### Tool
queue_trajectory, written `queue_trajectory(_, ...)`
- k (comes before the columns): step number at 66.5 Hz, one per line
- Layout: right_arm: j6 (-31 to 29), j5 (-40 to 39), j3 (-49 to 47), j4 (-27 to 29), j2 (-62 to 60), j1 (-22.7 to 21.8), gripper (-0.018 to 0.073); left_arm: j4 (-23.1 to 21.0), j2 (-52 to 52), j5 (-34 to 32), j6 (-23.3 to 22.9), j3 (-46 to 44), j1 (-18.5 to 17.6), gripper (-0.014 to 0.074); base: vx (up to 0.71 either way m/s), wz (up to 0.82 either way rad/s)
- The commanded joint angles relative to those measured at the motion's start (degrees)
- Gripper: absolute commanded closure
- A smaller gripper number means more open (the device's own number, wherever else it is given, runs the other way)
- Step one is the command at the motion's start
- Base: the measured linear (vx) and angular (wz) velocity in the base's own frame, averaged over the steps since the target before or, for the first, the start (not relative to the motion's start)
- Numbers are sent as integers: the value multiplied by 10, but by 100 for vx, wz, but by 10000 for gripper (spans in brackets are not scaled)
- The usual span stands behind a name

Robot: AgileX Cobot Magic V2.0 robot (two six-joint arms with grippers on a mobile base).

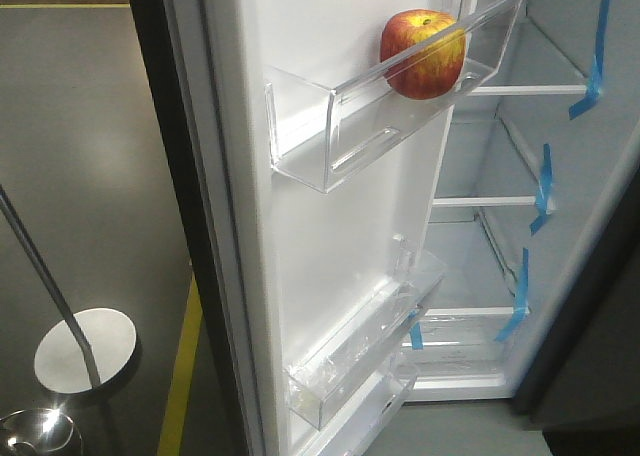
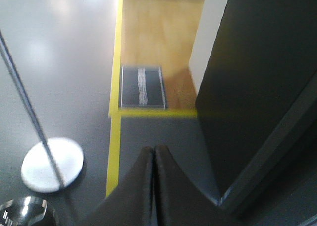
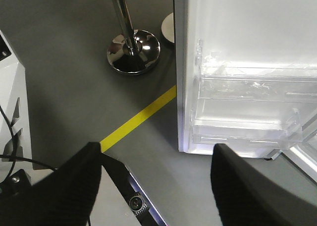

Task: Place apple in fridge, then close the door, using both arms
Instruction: 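Extend the left gripper toward the outer edge of the refrigerator door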

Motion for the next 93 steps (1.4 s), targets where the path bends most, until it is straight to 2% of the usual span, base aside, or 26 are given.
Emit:
queue_trajectory(1,-7,-24,-14,17,2,-1,106,-6,76,27,3,-79,2,603,0,0)
queue_trajectory(11,-7,-24,-14,17,2,-1,106,-16,200,122,4,-179,0,603,0,0)
queue_trajectory(17,-7,-24,-14,17,2,-1,106,-36,257,136,7,-229,0,603,0,0)
queue_trajectory(22,-7,-24,-14,17,2,-1,106,-62,304,136,27,-262,0,603,0,0)
queue_trajectory(36,-7,-24,-14,17,2,-1,106,-195,413,129,122,-352,0,603,0,0)
queue_trajectory(48,-7,-24,-14,17,2,-1,106,-302,486,104,170,-411,0,603,0,0)
queue_trajectory(52,-7,-24,-14,17,2,-1,106,-339,509,106,201,-429,0,603,0,0)
queue_trajectory(65,-7,-24,-14,17,2,-1,106,-515,563,127,312,-464,0,603,0,0)
queue_trajectory(77,-7,-24,-14,17,2,-1,106,-680,587,195,433,-466,0,603,0,0)
queue_trajectory(84,-7,-24,-14,17,2,-1,106,-740,594,233,476,-466,-1,603,0,0)
queue_trajectory(89,-7,-24,-14,17,2,-1,106,-761,595,248,498,-466,-7,603,0,0)
queue_trajectory(93,-7,-24,-14,17,2,-1,106,-767,595,254,499,-466,-16,603,0,0)
